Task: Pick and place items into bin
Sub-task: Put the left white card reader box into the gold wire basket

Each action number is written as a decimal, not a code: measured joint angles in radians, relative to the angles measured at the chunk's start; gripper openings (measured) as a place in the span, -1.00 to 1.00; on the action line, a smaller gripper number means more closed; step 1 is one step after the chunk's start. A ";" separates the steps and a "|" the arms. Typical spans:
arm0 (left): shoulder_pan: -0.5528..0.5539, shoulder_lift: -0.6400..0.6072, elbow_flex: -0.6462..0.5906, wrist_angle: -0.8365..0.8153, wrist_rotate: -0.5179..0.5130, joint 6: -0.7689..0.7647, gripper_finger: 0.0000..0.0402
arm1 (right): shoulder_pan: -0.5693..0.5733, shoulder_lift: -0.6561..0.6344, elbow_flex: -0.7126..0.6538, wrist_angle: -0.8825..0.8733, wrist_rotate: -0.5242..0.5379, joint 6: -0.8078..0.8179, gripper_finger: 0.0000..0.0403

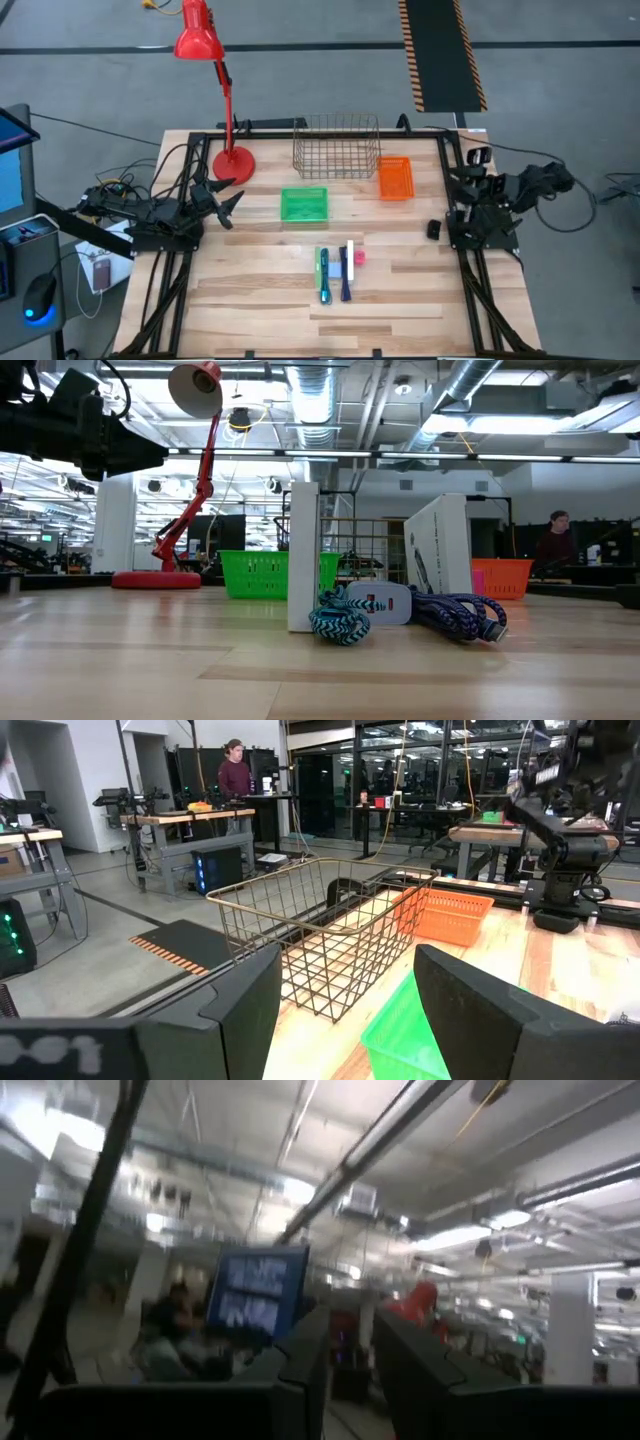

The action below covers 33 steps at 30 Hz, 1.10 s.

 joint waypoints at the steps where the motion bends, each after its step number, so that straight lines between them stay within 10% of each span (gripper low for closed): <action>1: 0.000 0.000 0.000 0.000 0.000 0.000 0.08 | 0.000 0.041 0.040 -0.046 0.021 0.008 -0.62; 12: 0.000 0.000 0.000 0.000 0.000 0.000 0.08 | 0.000 0.411 0.373 -0.377 0.373 0.429 -0.62; 22: 0.000 0.000 0.000 0.000 0.000 0.000 0.08 | -0.028 0.631 0.594 -0.846 0.356 1.044 -0.44; 33: 0.000 0.000 0.000 0.000 0.000 0.000 0.08 | -0.130 0.797 0.639 -1.011 0.064 1.361 -0.04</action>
